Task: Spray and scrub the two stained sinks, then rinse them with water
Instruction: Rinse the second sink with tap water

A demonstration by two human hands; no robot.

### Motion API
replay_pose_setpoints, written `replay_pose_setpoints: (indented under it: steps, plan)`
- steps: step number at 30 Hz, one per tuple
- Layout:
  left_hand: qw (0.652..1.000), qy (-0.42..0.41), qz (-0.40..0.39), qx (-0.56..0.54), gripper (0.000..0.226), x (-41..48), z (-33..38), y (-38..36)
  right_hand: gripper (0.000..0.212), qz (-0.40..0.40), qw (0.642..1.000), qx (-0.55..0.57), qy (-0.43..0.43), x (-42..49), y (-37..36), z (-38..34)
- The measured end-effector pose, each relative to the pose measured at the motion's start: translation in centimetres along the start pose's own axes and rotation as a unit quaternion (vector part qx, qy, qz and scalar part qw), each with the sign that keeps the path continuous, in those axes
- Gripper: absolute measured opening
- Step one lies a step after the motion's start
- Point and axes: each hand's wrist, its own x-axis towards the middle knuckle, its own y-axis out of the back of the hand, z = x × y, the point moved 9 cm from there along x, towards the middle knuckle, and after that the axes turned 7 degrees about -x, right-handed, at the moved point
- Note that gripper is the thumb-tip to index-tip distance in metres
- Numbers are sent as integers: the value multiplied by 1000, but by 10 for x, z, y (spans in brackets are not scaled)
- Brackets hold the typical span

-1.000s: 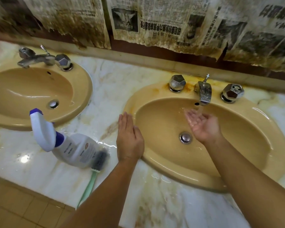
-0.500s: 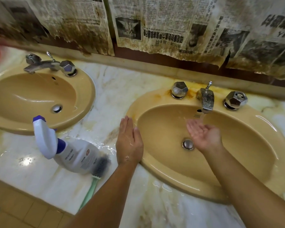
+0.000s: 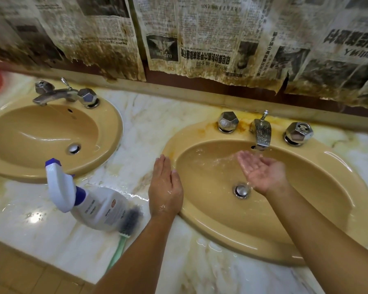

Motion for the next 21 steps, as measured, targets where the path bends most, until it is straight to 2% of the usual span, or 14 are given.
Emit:
replay_pose_setpoints:
  steps: [2,5,7,9,10,12,13,14,15,16,17,18,19,21]
  plan:
    - [1000,-2,-2,-2,50,0,0,-1,42,39,997,53,28,7,10,-7]
    - [1000,6,-2,-7,49,3,-4,-1,45,-24,999,33,17,10,-22,21]
    - [1000,18,4,-21,46,8,-7,1,43,-114,991,-57,30,-6,-74,52]
    - [999,12,6,-40,44,15,-6,4,38,-208,939,-247,115,-29,-129,75]
    - [999,-3,5,-50,42,18,-3,5,38,-259,866,-387,180,-39,-154,86]
    - [998,-32,6,-61,38,21,3,7,40,-345,618,-658,256,-40,-177,120]
    - [997,-39,9,-61,38,21,5,8,43,-335,499,-750,277,-28,-172,125]
    - [997,-35,14,-62,40,21,4,8,46,-290,403,-814,301,-13,-164,118]
    - [998,-20,18,-63,41,21,0,8,49,-227,345,-851,324,-1,-155,103]
    - [998,-3,20,-61,44,22,-3,8,52,-159,328,-865,346,8,-146,83]
    - [998,5,17,-52,46,23,-6,7,54,-111,350,-856,365,10,-135,64]
    - [999,0,6,-36,48,24,-5,4,54,-95,406,-829,372,9,-120,50]
    - [1000,-11,-12,-15,51,25,-4,0,50,-99,496,-784,361,8,-104,40]
    - [997,-43,-56,32,57,30,0,-9,37,-83,726,-612,303,8,-60,25]
